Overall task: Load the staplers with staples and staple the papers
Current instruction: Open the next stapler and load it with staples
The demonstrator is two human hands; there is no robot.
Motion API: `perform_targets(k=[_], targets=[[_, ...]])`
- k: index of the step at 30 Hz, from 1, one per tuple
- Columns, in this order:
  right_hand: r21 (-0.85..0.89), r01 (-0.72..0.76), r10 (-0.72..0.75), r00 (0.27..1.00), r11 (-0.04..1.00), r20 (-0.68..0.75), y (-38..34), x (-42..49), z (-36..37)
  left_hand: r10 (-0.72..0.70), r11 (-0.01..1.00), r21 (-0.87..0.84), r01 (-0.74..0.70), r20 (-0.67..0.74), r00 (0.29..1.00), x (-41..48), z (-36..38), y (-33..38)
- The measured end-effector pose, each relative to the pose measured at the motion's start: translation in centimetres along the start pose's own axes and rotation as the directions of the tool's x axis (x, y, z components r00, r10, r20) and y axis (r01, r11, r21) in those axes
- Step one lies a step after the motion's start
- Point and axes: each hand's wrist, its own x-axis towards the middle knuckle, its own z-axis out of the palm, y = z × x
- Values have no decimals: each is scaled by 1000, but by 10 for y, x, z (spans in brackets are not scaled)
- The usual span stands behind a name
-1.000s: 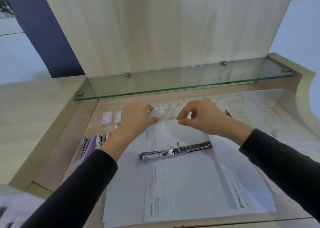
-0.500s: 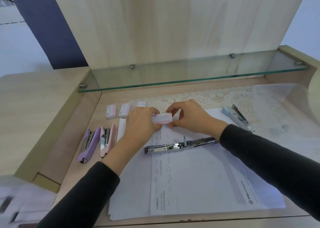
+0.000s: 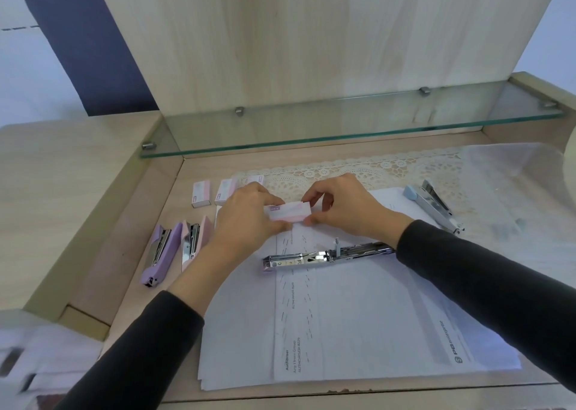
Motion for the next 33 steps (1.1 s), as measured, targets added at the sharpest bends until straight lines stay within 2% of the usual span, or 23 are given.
perform_targets(k=[7, 12, 18, 33], targets=[[-25, -33, 33, 999, 999, 8, 5, -3, -7, -6, 999, 32, 4, 58, 998, -1, -2, -9], [-24, 5, -5, 1000, 1000, 1, 4, -2, -5, 87, 995, -50, -82, 125, 988, 3, 1, -2], [-46, 67, -68, 997, 997, -20, 6, -2, -5, 83, 991, -112, -77, 57, 995, 3, 9, -1], [-67, -109, 102, 990, 992, -93, 5, 5, -4, 91, 988, -119, -96, -51, 995, -2, 15, 0]])
